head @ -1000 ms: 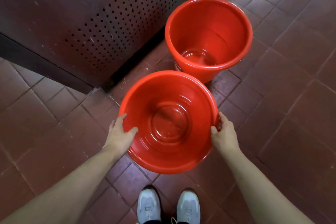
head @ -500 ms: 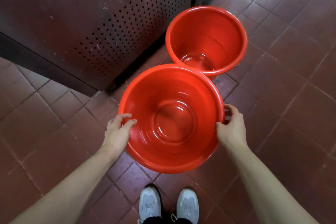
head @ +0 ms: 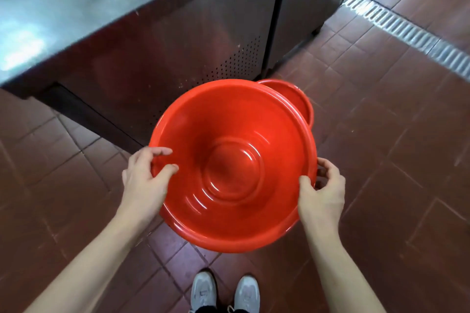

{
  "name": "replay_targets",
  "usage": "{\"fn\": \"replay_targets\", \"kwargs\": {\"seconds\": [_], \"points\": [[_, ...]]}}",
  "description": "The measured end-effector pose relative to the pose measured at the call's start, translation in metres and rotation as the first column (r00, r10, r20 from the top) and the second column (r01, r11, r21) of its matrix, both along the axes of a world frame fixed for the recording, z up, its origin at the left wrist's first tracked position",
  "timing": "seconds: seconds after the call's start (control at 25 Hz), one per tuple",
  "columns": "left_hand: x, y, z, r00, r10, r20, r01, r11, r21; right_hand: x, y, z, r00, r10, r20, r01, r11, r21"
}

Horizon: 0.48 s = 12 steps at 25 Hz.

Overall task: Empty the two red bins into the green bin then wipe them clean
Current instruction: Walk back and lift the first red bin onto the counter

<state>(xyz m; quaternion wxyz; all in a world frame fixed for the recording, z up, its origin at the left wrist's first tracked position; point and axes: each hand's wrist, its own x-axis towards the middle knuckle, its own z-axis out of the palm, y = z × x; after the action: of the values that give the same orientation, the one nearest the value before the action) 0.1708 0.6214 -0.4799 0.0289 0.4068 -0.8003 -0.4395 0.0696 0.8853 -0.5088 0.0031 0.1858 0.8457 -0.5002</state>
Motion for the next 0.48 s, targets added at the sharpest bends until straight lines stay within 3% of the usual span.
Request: {"fn": "replay_targets", "kwargs": {"seconds": [0.48], "points": [[0.003,0.011,0.235,0.982,-0.037,-0.184,0.011,0.990,-0.138,-0.001,0.004,0.231,0.989,-0.038,-0.140,0.036,0.999,-0.012]]}}
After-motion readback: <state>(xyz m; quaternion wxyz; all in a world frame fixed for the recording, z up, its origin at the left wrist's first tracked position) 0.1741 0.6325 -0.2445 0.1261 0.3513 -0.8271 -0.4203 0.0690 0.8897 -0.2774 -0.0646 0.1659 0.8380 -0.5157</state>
